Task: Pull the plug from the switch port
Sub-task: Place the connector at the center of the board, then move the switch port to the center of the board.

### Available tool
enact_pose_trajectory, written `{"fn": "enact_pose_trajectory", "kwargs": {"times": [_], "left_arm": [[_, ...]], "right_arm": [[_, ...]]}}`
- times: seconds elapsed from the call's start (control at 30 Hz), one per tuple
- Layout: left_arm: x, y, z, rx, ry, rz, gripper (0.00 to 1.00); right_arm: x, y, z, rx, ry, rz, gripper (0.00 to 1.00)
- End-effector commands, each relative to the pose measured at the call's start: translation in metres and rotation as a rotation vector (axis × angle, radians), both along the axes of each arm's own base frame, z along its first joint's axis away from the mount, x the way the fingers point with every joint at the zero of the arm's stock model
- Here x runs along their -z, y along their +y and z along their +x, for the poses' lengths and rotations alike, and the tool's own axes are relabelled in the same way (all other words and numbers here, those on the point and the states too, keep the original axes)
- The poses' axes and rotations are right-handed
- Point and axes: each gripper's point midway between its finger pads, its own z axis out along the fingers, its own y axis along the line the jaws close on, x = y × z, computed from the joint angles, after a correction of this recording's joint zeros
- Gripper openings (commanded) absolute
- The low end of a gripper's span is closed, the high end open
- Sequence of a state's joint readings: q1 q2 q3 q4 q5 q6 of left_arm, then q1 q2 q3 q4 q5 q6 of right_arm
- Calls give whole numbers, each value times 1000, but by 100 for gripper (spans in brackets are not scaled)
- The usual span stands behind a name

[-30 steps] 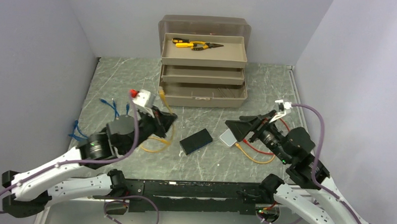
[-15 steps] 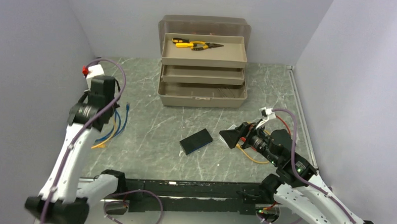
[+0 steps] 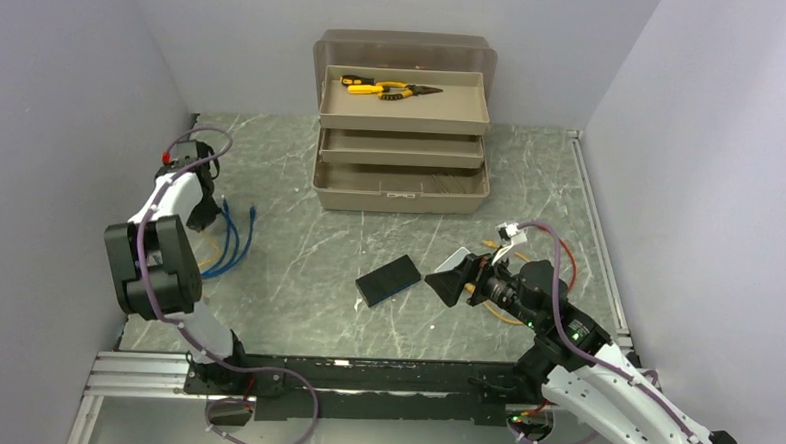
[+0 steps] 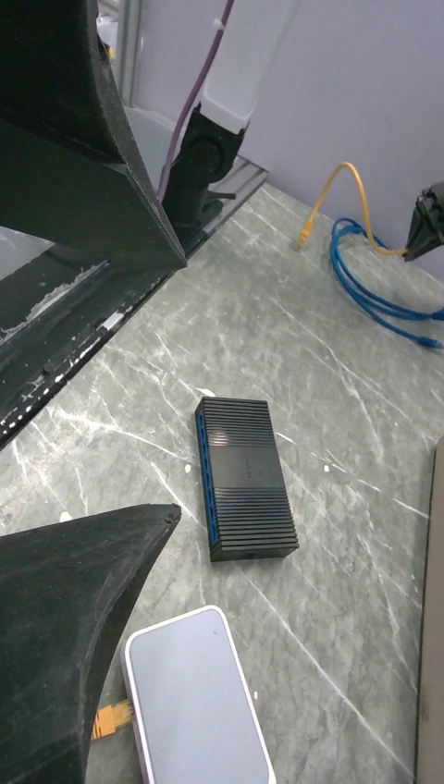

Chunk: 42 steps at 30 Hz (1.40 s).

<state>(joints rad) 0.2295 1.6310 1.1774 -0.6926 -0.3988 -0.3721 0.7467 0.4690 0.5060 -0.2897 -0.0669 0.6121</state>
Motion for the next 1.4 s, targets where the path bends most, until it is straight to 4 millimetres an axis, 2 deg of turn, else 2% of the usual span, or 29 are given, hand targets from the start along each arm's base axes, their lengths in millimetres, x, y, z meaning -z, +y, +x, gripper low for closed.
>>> {"fn": "enact_pose_trajectory", "kwargs": {"times": [0.0,0.03,0.07,0.1,0.13,0.23,0.33,0.4,0.53,0.63,0.7,0.77,0.8,0.83,0.9,0.97,1.07,1.17,1.27,1.37], "left_arm": [[8,12,27,24,-98,-40,37],[6,13,31,26,-111,-36,55],[3,14,35,26,-121,-33,69],[-2,15,38,20,-133,-27,88],[-9,16,40,13,-151,-23,97],[-41,17,45,-11,-244,-11,99],[-86,12,41,-46,-391,-9,99],[-119,0,35,-56,-506,-30,99],[-177,-49,16,12,-725,-82,99],[-194,-106,-4,104,-849,-210,99],[-192,-158,-21,211,-900,-328,99],[-172,-198,-37,282,-898,-442,99],[-157,-217,-45,310,-880,-500,99],[-133,-236,-55,338,-843,-552,99],[-103,-271,-74,389,-806,-660,99],[-76,-298,-90,438,-771,-713,97],[-35,-319,-110,470,-682,-724,97],[-8,-337,-122,521,-631,-781,97],[3,-348,-125,539,-628,-840,96],[5,-359,-126,569,-661,-908,94]], "right_arm": [[-9,1,-1,-21,-47,-3,100],[-7,0,0,-19,-45,-12,100],[-6,0,0,-19,-44,-20,100],[-4,0,0,-19,-42,-26,100],[-1,0,1,-20,-38,-35,100],[7,2,3,-23,-24,-55,100],[13,5,5,-28,-11,-66,100],[13,7,8,-27,-10,-71,100],[14,6,15,-10,-18,-104,100],[17,6,24,17,-21,-125,100],[22,11,30,24,-13,-130,100],[30,17,37,29,13,-136,100],[34,21,40,27,24,-136,99],[39,25,44,32,42,-136,98],[48,33,50,31,60,-136,97],[62,38,58,42,85,-153,95],[82,40,71,73,112,-199,93],[99,38,80,103,133,-223,91],[114,39,88,102,173,-209,87],[126,38,93,83,218,-164,84]]}}
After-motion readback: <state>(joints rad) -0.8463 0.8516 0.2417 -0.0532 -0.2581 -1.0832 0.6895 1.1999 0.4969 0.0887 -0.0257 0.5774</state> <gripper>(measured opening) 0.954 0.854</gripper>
